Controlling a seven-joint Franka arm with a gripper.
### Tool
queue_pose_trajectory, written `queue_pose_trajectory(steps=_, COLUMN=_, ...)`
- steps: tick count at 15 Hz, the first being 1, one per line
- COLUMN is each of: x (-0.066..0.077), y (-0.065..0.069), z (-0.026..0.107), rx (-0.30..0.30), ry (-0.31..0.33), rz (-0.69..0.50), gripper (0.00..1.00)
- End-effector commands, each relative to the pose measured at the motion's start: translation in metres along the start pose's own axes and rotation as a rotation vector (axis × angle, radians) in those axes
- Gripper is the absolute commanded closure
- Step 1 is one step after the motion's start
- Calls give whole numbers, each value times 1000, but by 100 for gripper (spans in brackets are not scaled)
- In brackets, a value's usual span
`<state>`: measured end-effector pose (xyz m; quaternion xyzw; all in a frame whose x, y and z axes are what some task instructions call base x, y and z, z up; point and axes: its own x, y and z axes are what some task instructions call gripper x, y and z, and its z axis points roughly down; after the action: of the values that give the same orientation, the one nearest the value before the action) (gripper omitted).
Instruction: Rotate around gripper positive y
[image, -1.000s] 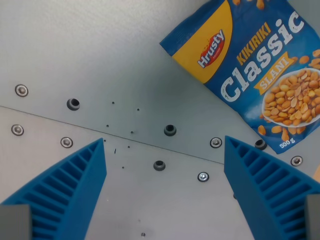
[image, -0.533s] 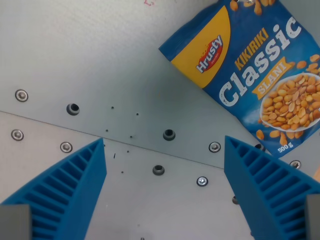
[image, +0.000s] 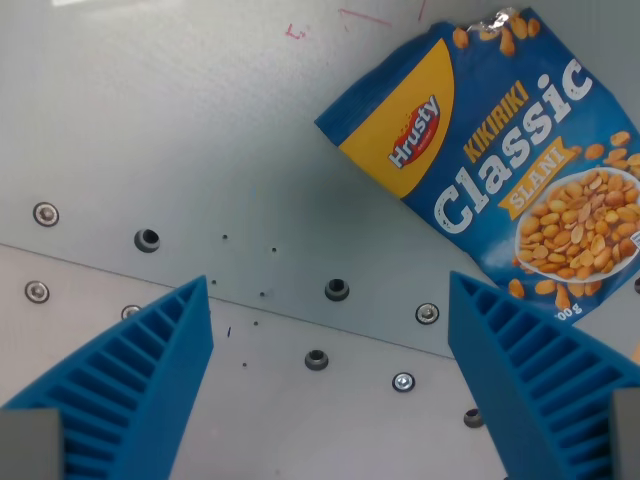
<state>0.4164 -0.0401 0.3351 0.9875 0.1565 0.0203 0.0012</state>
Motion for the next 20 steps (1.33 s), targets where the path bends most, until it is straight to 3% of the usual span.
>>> queue_pose_trajectory(steps=1, x=-10, y=-2, z=1, rx=5, ry=212, rz=-6, gripper=0)
queue_pose_trajectory(steps=20, x=-10, y=-2, z=1, rx=6, ry=465, rz=-6, gripper=0)
